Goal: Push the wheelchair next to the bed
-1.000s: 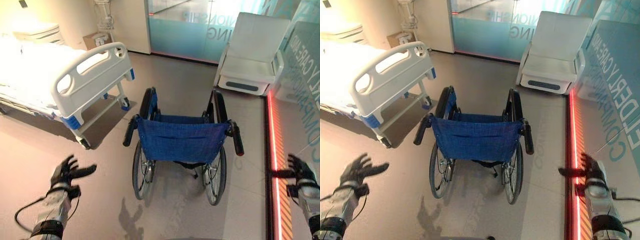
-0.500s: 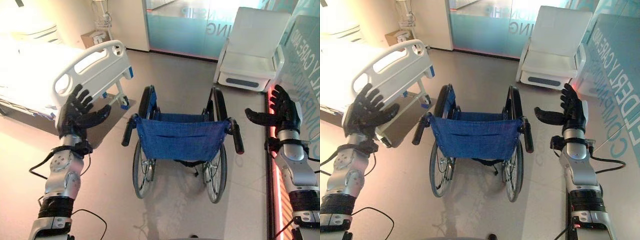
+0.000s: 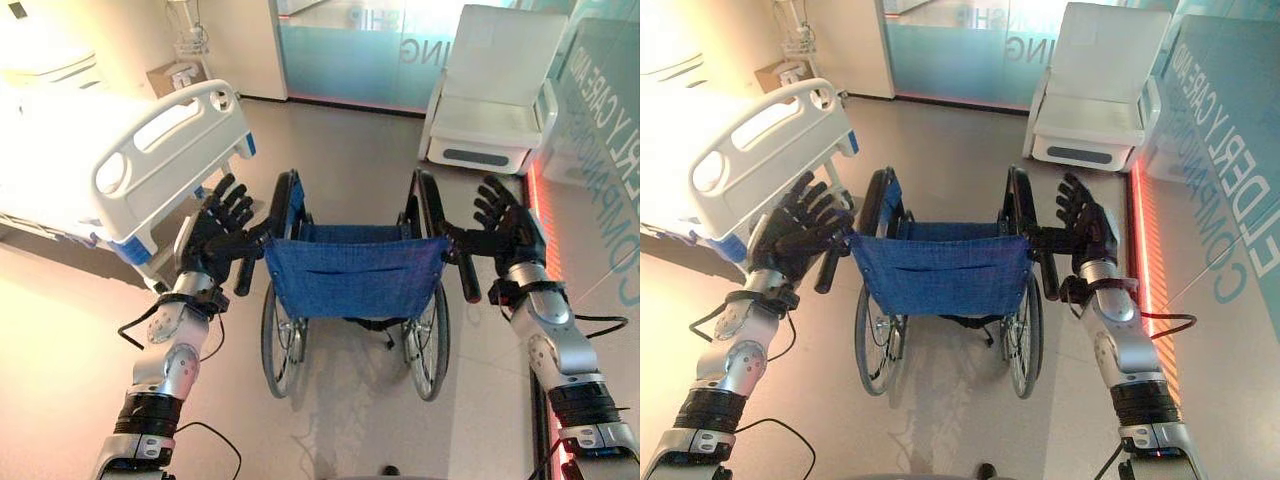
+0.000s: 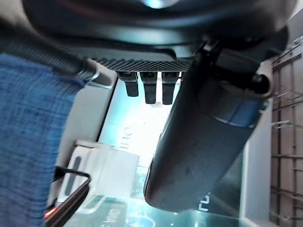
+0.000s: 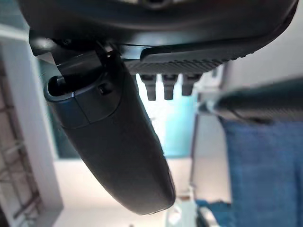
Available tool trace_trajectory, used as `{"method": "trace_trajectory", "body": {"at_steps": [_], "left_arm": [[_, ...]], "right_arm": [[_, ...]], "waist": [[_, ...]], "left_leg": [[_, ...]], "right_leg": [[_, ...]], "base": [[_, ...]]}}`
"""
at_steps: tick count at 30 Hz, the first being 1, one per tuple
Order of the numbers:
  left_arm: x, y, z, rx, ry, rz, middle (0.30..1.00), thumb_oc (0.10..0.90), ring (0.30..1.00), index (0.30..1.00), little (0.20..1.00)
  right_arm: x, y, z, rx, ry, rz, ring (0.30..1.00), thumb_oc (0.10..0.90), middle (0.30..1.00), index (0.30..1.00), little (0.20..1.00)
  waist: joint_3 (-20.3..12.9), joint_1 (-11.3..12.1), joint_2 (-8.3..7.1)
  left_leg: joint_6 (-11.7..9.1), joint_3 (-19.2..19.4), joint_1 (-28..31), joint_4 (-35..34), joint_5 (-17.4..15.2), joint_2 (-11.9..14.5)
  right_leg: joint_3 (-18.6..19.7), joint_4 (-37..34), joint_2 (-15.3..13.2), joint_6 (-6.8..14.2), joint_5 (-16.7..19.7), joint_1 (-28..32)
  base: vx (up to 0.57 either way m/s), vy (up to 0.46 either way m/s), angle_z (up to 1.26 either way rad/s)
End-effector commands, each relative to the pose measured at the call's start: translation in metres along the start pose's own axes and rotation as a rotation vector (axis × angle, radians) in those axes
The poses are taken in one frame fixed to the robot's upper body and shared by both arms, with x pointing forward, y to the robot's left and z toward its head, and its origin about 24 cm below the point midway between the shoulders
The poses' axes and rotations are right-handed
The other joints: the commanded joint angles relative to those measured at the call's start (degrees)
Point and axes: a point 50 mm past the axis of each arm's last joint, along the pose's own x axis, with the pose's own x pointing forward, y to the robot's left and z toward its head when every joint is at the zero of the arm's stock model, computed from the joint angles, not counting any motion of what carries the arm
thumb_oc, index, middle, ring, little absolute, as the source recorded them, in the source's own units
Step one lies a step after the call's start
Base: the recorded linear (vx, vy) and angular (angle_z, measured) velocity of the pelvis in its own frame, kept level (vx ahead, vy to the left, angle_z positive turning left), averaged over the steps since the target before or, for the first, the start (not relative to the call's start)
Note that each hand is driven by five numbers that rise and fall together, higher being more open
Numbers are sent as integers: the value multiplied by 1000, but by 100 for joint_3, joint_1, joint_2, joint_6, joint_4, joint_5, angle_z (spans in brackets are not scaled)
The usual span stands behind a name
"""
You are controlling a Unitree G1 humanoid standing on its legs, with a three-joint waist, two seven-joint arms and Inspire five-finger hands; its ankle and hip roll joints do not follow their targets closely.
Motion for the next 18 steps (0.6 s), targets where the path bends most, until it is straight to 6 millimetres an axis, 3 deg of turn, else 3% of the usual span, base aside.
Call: {"method": "trace_trajectory", "body": {"at_steps": [1,10,18], "left_arm": [[35,-22,50,95,-196,-75,900,800,900,900,900],[49,-29,44,190,-174,-16,900,800,900,900,900],[54,-36,39,188,-162,2,900,800,900,900,900]], "right_arm": [[16,16,45,35,-184,39,900,800,900,900,900],[27,28,24,94,-55,-44,900,800,900,900,900],[32,33,18,133,-32,-111,900,800,900,900,900]], "waist": [[-569,-40,-264],[-537,-40,-264],[-504,-12,-263]], "left_leg": [[-140,100,-172,17,-40,-268],[-142,133,-177,17,-16,-267],[-147,114,-179,17,-6,-271]], "right_leg": [[35,11,26,29,98,198],[54,11,26,29,124,196],[41,11,21,25,132,205]], "base": [[3,2,-3],[3,2,-4],[0,0,-1]]}}
